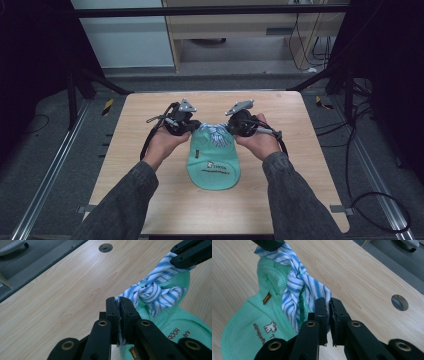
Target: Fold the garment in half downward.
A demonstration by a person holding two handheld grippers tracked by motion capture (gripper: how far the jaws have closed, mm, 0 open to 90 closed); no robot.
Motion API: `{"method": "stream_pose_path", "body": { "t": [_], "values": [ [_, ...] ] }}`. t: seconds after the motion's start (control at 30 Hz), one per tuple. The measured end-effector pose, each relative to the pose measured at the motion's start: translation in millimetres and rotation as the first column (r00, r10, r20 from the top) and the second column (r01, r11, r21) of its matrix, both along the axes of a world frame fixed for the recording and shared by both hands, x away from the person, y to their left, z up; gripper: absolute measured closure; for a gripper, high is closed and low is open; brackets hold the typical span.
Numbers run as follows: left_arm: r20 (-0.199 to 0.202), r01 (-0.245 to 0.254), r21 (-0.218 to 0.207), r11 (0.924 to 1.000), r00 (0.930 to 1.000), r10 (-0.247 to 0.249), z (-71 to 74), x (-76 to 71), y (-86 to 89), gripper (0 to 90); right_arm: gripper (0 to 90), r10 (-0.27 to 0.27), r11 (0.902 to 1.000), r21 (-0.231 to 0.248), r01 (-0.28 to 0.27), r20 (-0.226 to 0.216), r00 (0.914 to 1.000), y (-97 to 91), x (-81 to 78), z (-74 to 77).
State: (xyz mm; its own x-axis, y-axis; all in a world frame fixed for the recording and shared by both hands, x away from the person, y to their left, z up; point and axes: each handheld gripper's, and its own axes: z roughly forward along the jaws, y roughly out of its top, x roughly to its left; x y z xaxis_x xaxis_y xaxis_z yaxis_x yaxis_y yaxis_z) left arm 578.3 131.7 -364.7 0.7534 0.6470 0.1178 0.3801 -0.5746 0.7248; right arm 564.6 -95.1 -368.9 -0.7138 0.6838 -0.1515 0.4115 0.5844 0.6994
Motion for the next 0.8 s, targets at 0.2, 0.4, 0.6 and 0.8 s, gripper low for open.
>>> {"method": "stream_pose_path", "body": {
  "t": [0.2, 0.4, 0.6, 0.8],
  "values": [
    [0.003, -0.003, 0.016, 0.9999, 1.0, 0.003, 3.1, 4.8, -1.1, 86.1, 84.7, -0.005, 1.0, 0.005, 0.005, 0.0, 1.0, -0.4, 3.2, 0.4],
    [0.025, -0.003, 0.001, 1.0, 0.9997, 0.003, 5.2, 0.0, 0.7, 86.1, 84.7, -0.006, 0.9999, 0.013, 0.006, 0.016, 0.9998, -0.6, 2.2, 2.5],
    [0.027, -0.001, 0.01, 1.0, 0.9996, 0.0, 3.2, 5.9, -2.2, 86.1, 84.7, -0.009, 1.0, 0.003, 0.009, 0.013, 0.9999, 0.7, 3.8, 0.5],
    [0.049, -0.005, 0.015, 0.9999, 0.9988, 0.005, 2.3, 3.4, -5.1, 86.0, 84.5, -0.016, 0.9999, 0.006, 0.016, 0.027, 0.9995, -1.2, 5.0, 1.8]
  ]
}}
